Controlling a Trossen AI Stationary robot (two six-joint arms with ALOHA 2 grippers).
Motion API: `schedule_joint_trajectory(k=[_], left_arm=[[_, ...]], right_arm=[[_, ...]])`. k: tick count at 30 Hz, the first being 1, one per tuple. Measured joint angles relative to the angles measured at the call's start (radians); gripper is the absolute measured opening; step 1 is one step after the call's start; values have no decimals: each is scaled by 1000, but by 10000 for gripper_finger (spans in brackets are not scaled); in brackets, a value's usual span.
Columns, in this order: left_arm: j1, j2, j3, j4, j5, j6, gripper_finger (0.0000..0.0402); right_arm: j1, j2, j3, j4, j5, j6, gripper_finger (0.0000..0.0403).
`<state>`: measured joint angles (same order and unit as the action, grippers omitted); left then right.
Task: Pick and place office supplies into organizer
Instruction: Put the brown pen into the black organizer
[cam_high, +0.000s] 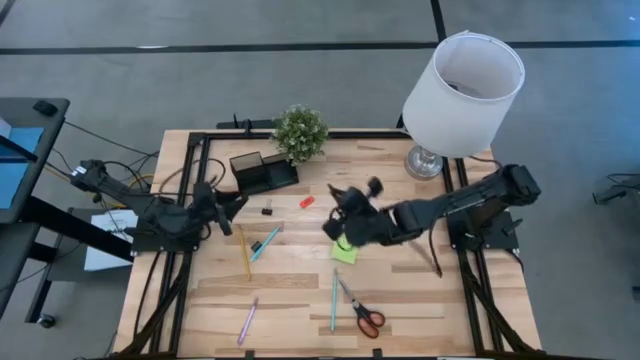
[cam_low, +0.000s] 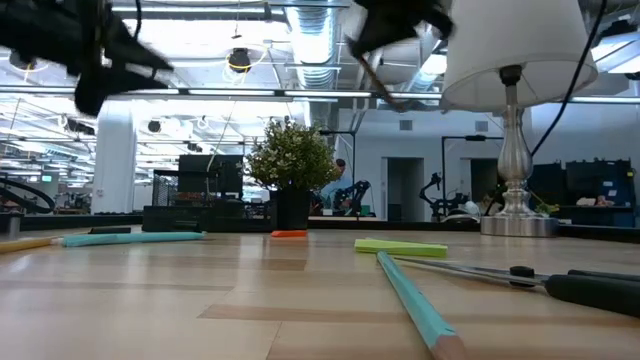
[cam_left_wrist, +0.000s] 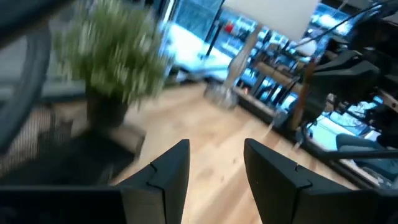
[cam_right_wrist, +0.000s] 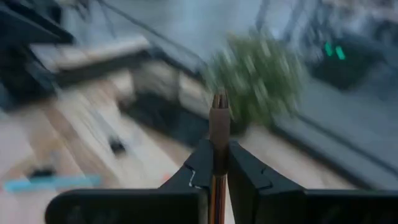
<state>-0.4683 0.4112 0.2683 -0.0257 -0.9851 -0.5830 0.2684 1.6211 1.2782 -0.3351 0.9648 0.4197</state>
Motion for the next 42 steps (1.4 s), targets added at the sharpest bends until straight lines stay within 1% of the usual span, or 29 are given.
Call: schedule_joint_trajectory(k=[1, 2, 4, 6, 8, 9, 10, 12, 14, 17, 19, 22, 26, 29, 31, 33, 42], left_arm=[[0, -9, 22, 3, -1, 62, 145], [0, -20, 48, 6, -3, 123, 145], [0, -41, 98, 7, -3, 248, 145], [0, -58, 150, 2, -4, 353, 145], [0, -73, 194, -4, -4, 443, 145], [0, -78, 214, -3, -5, 484, 145], [0, -86, 232, -3, -4, 527, 145], [0, -96, 264, -7, -6, 599, 145], [0, -103, 291, -3, -21, 655, 145], [0, -110, 309, -5, -34, 709, 145], [0, -113, 311, -8, -34, 729, 145], [0, -113, 312, -13, -41, 741, 145], [0, -113, 313, -37, -54, 742, 145], [0, -113, 312, -62, -62, 738, 145], [0, -113, 312, -73, -70, 735, 145], [0, -113, 312, -86, -71, 729, 145], [0, -113, 312, -99, -73, 712, 145]], right_arm=[[-25, 5, 0, 113, -37, -105, 15], [-54, 18, 2, 238, -98, -207, 15], [-121, 48, 2, 420, -272, -361, 15], [-190, 100, 2, 608, -470, -434, 19], [-255, 154, 0, 757, -622, -456, 20], [-286, 190, 1, 859, -680, -465, 20], [-315, 227, 3, 955, -722, -480, 19], [-366, 312, 4, 1151, -779, -500, 17], [-410, 412, 34, 1321, -828, -504, 17], [-459, 545, 129, 1467, -878, -501, 21], [-477, 630, 225, 1487, -892, -479, 21], [-489, 751, 394, 1431, -896, -486, 19], [-486, 855, 617, 1229, -867, -500, 20], [-472, 901, 741, 1050, -805, -504, 21], [-465, 918, 789, 955, -780, -507, 20], [-458, 922, 813, 912, -776, -507, 19], [-465, 921, 814, 885, -727, -533, 20]])
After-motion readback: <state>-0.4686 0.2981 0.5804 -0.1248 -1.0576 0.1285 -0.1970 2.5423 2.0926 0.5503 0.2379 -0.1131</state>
